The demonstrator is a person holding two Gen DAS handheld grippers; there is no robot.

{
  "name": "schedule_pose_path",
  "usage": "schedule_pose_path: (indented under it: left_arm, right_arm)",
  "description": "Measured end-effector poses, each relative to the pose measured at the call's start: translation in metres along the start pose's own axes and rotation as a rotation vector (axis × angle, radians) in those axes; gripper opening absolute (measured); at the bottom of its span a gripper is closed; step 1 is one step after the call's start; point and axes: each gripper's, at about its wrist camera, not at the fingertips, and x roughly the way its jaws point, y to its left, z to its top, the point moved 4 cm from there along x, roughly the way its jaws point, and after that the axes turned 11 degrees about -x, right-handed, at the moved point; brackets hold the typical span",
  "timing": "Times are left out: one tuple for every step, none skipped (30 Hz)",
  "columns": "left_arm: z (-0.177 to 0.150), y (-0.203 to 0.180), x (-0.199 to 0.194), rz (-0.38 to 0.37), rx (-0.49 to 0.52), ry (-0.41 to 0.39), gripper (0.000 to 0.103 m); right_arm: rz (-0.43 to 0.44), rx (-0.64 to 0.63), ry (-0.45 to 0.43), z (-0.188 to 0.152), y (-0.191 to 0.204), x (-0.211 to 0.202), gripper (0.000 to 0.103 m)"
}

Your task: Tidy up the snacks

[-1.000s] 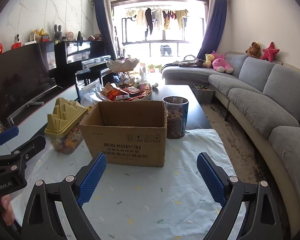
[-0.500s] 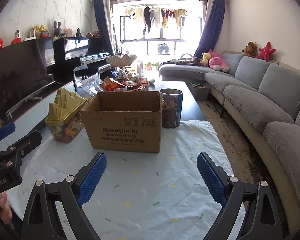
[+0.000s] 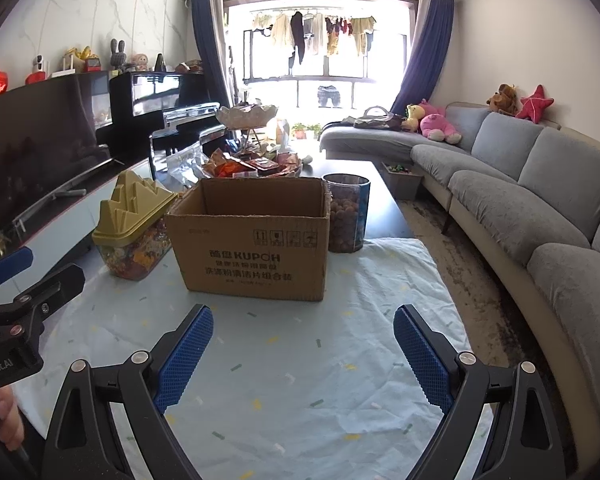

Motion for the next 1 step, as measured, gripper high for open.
schedule_pose_path:
  left_arm:
    - [-0.0013,0.0013,0.0002,0.001,0.0,0.002,0.103]
  right_arm:
    - [0.0,-0.001,0.002,-0.0005,0.0004,0.0006,0.093]
